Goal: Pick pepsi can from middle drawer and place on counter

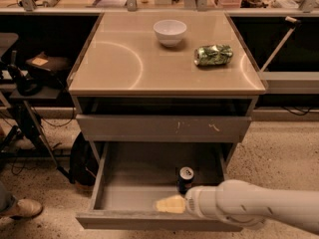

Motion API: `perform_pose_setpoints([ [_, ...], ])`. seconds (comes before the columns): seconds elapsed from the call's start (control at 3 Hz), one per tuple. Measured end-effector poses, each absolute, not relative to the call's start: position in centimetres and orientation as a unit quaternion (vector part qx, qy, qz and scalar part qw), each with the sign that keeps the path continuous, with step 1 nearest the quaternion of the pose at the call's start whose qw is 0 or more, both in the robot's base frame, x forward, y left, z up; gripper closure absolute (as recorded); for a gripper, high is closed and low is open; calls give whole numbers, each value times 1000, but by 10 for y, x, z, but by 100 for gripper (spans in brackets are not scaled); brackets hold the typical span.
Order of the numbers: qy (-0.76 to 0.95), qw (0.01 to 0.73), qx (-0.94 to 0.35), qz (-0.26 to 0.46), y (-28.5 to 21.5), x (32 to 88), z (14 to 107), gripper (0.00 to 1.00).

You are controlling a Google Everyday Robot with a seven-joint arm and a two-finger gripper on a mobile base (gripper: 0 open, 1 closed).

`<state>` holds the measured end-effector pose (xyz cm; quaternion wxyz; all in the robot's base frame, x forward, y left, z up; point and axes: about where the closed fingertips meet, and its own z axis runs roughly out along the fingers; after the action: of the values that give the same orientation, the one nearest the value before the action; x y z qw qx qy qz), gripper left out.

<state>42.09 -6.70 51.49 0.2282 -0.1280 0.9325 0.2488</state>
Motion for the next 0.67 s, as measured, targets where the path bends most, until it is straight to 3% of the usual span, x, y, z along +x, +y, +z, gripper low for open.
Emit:
perform_pose_setpoints([
  [0.67, 924, 270, -139, 231, -50, 446, 515, 0],
])
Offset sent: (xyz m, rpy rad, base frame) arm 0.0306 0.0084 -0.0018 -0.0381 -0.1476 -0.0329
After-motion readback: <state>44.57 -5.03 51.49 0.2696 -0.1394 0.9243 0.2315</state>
